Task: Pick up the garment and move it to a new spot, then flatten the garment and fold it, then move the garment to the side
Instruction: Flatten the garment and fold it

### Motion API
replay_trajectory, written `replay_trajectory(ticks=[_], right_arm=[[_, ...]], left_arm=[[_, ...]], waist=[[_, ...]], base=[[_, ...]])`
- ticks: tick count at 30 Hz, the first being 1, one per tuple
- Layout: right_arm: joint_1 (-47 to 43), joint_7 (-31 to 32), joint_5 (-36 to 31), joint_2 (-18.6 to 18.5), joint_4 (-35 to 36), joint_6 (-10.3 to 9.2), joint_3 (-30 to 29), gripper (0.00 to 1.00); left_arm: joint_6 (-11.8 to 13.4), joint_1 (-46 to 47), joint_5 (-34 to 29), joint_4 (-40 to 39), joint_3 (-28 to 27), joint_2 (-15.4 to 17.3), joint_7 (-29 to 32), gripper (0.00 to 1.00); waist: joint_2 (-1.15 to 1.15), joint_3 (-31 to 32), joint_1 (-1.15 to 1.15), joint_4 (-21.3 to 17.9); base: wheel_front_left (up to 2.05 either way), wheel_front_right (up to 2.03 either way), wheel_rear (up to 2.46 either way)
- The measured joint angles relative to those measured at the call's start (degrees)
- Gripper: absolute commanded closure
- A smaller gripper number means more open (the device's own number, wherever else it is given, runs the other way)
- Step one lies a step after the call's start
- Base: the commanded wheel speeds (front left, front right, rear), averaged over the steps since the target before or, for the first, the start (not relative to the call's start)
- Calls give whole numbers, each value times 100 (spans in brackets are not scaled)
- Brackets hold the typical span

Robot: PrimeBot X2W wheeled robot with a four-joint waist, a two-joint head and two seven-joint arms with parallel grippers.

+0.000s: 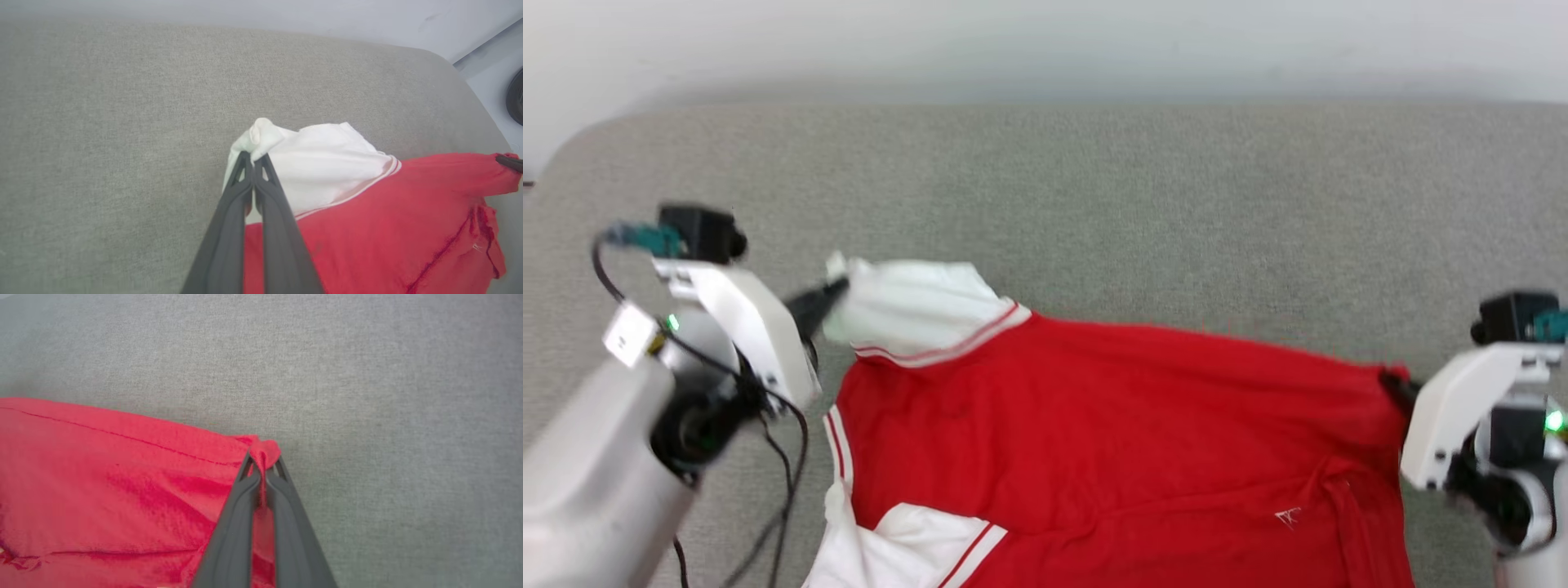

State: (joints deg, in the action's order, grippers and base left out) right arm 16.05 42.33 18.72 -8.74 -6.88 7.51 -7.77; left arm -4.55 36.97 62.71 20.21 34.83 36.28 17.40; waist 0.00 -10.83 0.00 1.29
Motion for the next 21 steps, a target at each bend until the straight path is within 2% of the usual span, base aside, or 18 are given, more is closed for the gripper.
replay_trajectory(ticks=[9, 16, 21], right_arm=[[-1166, -154, 153, 332, 78, 0, -344, 100], [-1592, -403, 226, 447, -110, 0, -458, 100], [-1769, -656, 210, 495, -290, 1, -588, 100]], left_arm=[[531, -1597, 280, -726, 121, 23, -277, 100], [840, -2783, 711, -1050, 55, 56, -506, 100], [1018, -3251, 867, -1044, 42, 5, -609, 100]], waist=[[0, 421, 0, 220], [0, 532, 0, 196], [0, 565, 0, 196]], base=[[0, 0, 0], [0, 0, 0], [0, 0, 0]])
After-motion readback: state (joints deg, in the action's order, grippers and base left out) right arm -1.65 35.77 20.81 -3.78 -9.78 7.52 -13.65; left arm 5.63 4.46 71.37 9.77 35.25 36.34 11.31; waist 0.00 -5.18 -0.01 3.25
